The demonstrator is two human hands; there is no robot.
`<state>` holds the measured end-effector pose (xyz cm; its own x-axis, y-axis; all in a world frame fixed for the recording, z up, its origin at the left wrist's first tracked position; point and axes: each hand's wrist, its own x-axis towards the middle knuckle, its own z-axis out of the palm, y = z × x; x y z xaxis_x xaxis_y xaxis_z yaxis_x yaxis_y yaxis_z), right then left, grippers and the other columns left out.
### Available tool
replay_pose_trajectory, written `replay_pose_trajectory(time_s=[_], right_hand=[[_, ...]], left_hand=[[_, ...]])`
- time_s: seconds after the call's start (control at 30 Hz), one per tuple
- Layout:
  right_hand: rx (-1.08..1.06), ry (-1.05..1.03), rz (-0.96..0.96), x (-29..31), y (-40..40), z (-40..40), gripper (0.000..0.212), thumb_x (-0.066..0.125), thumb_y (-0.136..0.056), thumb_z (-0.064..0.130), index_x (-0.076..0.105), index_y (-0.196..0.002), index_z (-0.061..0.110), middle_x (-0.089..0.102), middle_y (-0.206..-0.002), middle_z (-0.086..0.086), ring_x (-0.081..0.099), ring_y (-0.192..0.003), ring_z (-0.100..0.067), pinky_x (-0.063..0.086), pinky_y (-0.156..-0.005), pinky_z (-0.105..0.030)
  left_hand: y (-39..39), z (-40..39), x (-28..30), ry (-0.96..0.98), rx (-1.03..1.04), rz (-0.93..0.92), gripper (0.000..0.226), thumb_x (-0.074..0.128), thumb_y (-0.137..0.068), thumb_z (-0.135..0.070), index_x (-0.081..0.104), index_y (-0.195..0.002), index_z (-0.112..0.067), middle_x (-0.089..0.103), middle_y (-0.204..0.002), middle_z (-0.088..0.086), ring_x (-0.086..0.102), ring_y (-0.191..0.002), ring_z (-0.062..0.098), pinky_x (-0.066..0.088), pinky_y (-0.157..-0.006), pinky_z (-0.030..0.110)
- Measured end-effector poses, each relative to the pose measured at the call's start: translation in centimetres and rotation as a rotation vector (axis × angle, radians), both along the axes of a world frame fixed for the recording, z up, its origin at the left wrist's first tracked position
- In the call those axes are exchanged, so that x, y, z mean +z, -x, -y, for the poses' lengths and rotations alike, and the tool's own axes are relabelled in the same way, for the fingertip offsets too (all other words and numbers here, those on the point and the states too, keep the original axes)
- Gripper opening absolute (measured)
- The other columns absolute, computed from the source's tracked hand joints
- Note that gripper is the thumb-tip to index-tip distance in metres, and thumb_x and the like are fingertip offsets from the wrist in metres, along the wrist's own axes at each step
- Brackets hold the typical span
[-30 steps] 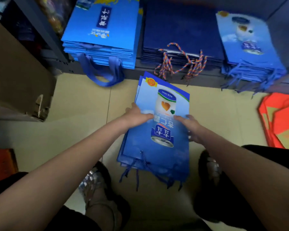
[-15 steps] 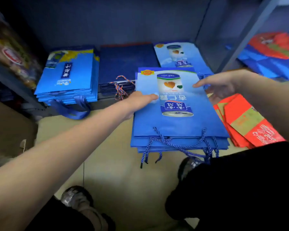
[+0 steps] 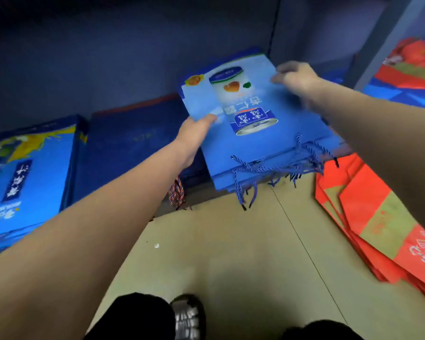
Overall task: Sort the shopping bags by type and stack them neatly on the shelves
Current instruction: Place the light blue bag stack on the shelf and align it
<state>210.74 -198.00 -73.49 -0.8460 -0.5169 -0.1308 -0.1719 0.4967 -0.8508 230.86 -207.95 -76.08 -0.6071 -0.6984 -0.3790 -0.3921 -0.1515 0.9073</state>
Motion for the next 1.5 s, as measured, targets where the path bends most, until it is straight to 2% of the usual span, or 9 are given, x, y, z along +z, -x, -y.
replay_pose_trajectory(time_s=[0.1,0.17,0.23,0.3,0.43,0.63,0.87,1.3,1.5], right_hand=[[0.136,-0.163,-0.046,-1.3,0.7,0.0,0.05,0.06,-0.09,0.032,0.048,-0.132,0.009,0.052,-0.101,-0.004,0.056,-0.074,-0.002,0.036,-0.045,-0.012],[0.317,-0.382,-0.033,-3.3,1.0,-1.4,0.067,0.064,-0.08,0.053,0.046,-0.135,0.018,0.05,-0.117,-0.002,0.057,-0.093,-0.012,0.046,-0.069,-0.013],[0.524,-0.628,-0.109,-4.9,1.1,-3.0,0.085,0.068,-0.07,0.061,0.037,-0.141,0.026,0.036,-0.145,-0.004,0.039,-0.13,-0.021,0.034,-0.107,-0.029],[0.65,-0.789,-0.205,-6.1,1.0,-4.1,0.104,0.072,-0.064,0.058,0.019,-0.148,0.029,0.015,-0.154,-0.008,0.023,-0.14,-0.026,0.021,-0.115,-0.035],[0.715,-0.943,-0.385,-8.2,1.5,-5.1,0.129,0.084,-0.057,0.046,-0.008,-0.147,0.038,-0.013,-0.154,-0.013,0.023,-0.138,-0.04,0.027,-0.113,-0.044],[0.647,-0.967,-0.43,-8.8,2.5,-4.1,0.128,0.086,-0.061,0.037,-0.01,-0.148,0.036,-0.007,-0.154,-0.016,0.03,-0.135,-0.041,0.036,-0.106,-0.048],[0.61,-0.949,-0.35,-9.4,2.9,-4.6,0.13,0.085,-0.06,0.04,-0.011,-0.147,0.039,0.004,-0.151,-0.017,0.032,-0.133,-0.042,0.036,-0.106,-0.046],[0.522,-0.878,-0.203,-10.2,1.8,-5.8,0.135,0.086,-0.058,0.042,-0.016,-0.146,0.036,0.005,-0.15,-0.019,0.031,-0.134,-0.04,0.033,-0.109,-0.04],[0.459,-0.769,-0.203,-11.8,0.7,-7.9,0.129,0.085,-0.063,0.033,-0.012,-0.147,0.037,0.017,-0.142,-0.016,0.037,-0.129,-0.037,0.035,-0.104,-0.037]], left_hand=[[2.3,1.7,-2.6,0.214,-0.228,0.184,0.065,0.058,-0.085,-0.044,0.037,-0.138,-0.012,0.049,-0.132,-0.002,0.046,-0.123,0.019,0.035,-0.101,0.027],[2.3,0.8,-4.0,0.357,-0.478,0.378,0.076,0.055,-0.088,-0.051,0.023,-0.147,-0.014,0.036,-0.146,0.002,0.035,-0.135,0.021,0.03,-0.102,0.022],[2.3,-0.3,-5.4,0.408,-0.607,0.517,0.1,0.057,-0.081,-0.06,-0.001,-0.15,-0.018,0.017,-0.155,0.01,0.023,-0.141,0.024,0.025,-0.108,0.025],[2.4,-1.0,-6.2,0.41,-0.643,0.602,0.117,0.065,-0.072,-0.063,-0.013,-0.149,-0.021,0.002,-0.156,0.019,0.019,-0.142,0.03,0.023,-0.111,0.032],[3.4,-1.4,-6.5,0.468,-0.649,0.703,0.122,0.074,-0.071,-0.051,-0.016,-0.148,-0.02,-0.006,-0.153,0.025,0.028,-0.137,0.037,0.033,-0.105,0.036],[4.4,-0.2,-7.0,0.533,-0.587,0.687,0.115,0.077,-0.071,-0.044,-0.004,-0.15,-0.022,0.021,-0.15,0.02,0.033,-0.134,0.033,0.039,-0.097,0.037],[3.6,-2.0,-7.6,0.549,-0.504,0.608,0.107,0.075,-0.078,-0.029,-0.004,-0.15,-0.029,0.009,-0.15,0.022,0.05,-0.116,0.037,0.038,-0.074,0.031],[3.7,-2.7,-8.1,0.539,-0.532,0.568,0.113,0.079,-0.075,-0.02,-0.005,-0.148,-0.035,0.009,-0.146,0.02,0.046,-0.088,0.027,0.042,-0.073,0.032],[3.7,-2.9,-8.9,0.585,-0.567,0.609,0.115,0.08,-0.073,-0.021,-0.006,-0.147,-0.038,0.008,-0.147,0.019,0.034,-0.126,0.038,0.042,-0.093,0.04]])
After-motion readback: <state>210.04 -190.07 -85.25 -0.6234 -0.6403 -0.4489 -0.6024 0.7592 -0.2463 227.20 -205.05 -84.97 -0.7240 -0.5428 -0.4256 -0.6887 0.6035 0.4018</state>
